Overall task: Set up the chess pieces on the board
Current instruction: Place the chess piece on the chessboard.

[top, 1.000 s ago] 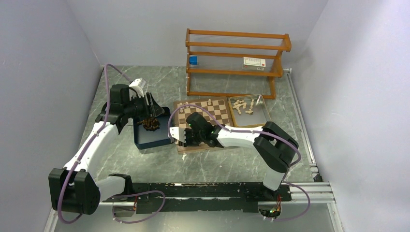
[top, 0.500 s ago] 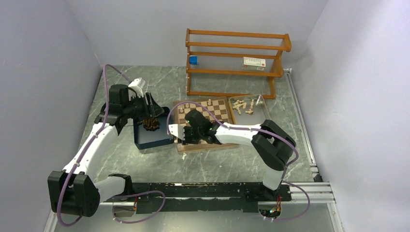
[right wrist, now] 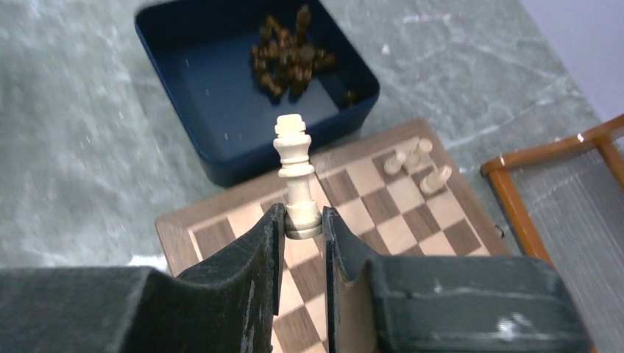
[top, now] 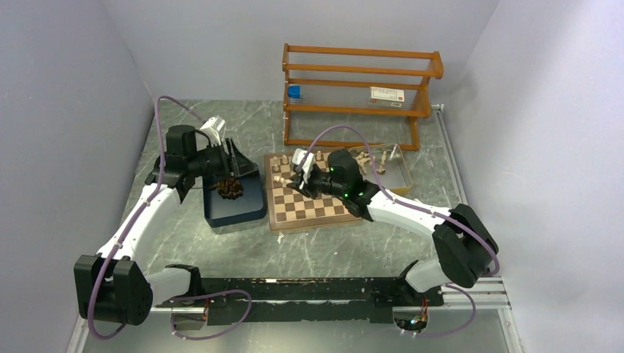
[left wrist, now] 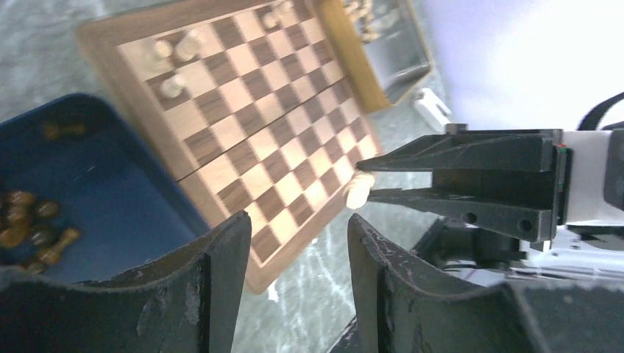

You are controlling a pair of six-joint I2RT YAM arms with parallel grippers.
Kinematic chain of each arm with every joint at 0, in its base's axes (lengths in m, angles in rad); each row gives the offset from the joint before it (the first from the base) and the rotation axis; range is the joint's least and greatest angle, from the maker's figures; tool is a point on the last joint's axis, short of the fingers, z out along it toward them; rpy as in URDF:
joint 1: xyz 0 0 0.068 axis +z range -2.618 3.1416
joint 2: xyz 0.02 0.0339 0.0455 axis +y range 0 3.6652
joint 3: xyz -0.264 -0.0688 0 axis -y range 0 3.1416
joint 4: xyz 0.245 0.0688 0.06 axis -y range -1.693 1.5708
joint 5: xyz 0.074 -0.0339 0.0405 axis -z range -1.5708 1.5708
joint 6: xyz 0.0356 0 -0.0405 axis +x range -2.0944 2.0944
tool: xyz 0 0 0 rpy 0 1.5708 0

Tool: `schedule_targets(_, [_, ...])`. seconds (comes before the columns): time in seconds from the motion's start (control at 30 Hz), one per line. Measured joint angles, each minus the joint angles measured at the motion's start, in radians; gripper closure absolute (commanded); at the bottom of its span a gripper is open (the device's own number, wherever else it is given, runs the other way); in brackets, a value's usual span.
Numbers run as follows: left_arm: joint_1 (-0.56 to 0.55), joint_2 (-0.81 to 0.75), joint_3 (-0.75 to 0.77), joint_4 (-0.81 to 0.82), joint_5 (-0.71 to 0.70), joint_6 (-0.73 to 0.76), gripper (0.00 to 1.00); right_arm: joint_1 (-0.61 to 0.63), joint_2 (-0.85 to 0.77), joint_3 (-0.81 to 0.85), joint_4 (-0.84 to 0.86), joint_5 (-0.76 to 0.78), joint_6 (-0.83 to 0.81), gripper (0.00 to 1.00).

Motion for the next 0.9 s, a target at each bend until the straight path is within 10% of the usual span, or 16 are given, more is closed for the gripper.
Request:
schedule_targets(0.53, [-0.116, 0.051, 0.000, 0.201, 0.145, -0.178, 0.47, 0.002, -0.019, -0.024, 0.246, -0.002, 0.272, 0.96])
schedule_targets(0.9, [-0.156, 0.078, 0.000, 0.243, 0.144, -0.208, 0.94, 0.002, -0.019, -0.024, 0.245, 0.006, 0.289, 0.88])
